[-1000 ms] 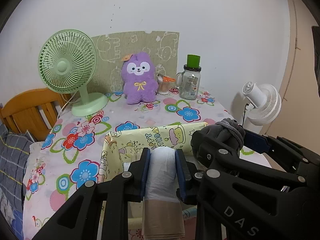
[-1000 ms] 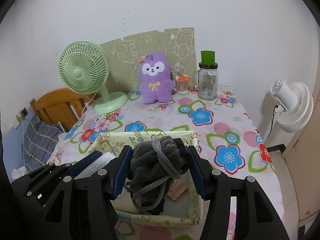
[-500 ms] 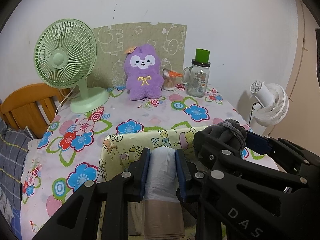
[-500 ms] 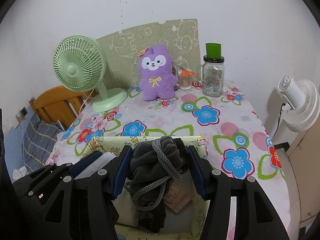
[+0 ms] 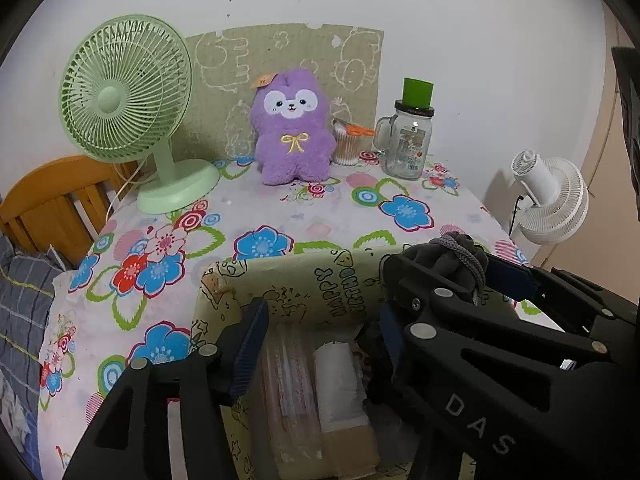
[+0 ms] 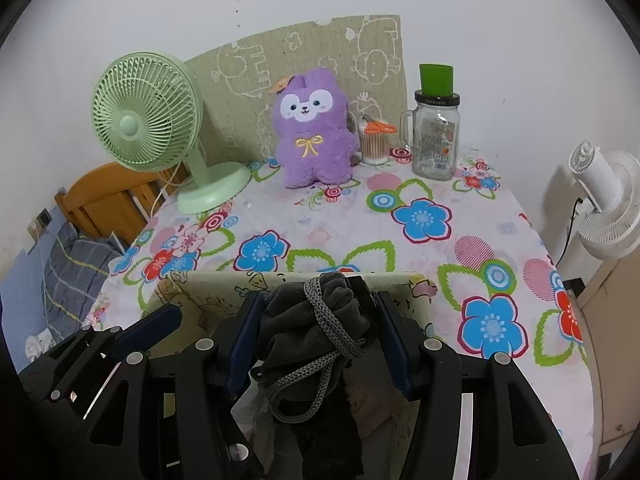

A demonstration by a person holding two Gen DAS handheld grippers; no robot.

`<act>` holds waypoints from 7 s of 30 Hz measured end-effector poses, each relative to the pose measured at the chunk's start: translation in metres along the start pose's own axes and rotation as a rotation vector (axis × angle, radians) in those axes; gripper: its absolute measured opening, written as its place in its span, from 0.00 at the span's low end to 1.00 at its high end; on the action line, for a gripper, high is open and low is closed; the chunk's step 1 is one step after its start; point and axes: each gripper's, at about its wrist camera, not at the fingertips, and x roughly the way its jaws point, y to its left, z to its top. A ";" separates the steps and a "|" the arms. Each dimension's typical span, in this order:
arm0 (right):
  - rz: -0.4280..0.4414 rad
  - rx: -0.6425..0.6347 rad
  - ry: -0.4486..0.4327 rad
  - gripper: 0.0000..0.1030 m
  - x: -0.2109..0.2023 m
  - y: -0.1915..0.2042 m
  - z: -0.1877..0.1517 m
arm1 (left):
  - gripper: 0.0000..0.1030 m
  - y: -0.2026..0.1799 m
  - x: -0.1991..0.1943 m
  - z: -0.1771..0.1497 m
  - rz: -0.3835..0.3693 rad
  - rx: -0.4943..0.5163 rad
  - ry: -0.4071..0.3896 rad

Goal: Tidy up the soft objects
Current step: 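Lower the pouch into the box and open the right tool while the left tool releases the cloth, then withdraw both tools from the box toward the two tissue packs on the table, then grasp the green tissue pack with the right tool while the left tool grasps the yellow cartoon pack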

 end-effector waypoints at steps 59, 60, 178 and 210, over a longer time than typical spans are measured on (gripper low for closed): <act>-0.033 -0.035 -0.132 0.95 -0.111 0.026 -0.046 | 0.97 -0.012 -0.100 -0.043 -0.005 0.018 -0.124; -0.034 -0.037 -0.135 0.95 -0.113 0.026 -0.047 | 0.97 -0.012 -0.102 -0.044 -0.004 0.019 -0.127; -0.040 -0.009 0.082 0.97 -0.059 0.028 -0.183 | 1.00 0.007 -0.062 -0.176 -0.033 0.089 0.050; -0.060 -0.037 0.089 0.56 -0.047 0.033 -0.173 | 0.99 0.014 -0.048 -0.166 0.022 0.086 0.071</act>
